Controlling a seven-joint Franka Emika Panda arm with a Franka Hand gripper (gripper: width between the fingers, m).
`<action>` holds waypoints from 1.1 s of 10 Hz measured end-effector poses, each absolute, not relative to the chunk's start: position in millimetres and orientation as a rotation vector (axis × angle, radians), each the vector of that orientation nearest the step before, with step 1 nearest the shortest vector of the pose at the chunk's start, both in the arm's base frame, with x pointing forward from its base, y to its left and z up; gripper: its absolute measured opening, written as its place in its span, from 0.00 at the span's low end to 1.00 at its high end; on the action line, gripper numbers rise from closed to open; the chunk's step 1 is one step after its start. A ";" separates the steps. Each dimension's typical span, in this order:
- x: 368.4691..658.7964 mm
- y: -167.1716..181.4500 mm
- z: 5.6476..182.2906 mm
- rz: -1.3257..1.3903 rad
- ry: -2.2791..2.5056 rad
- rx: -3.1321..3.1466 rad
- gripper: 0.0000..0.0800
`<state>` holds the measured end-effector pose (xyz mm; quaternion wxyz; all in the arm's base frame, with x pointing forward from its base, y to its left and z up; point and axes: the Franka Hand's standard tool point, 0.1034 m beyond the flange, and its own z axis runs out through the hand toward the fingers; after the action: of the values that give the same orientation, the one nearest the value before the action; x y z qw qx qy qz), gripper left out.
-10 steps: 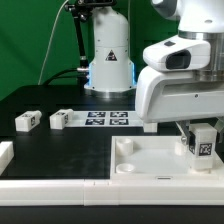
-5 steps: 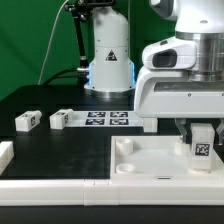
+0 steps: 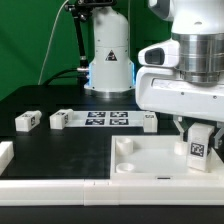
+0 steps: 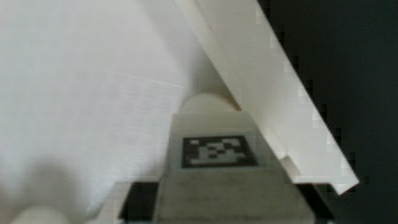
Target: Assemble one leg
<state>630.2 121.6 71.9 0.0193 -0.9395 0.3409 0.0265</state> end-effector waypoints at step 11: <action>630.5 121.1 71.9 0.092 1.293 -2.820 0.77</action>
Offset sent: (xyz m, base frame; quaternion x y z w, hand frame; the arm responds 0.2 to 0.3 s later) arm 0.0072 -0.0042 0.0015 -0.0336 0.0242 0.0881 0.9952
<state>630.5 121.1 71.9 0.0191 -0.9084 0.4166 0.0296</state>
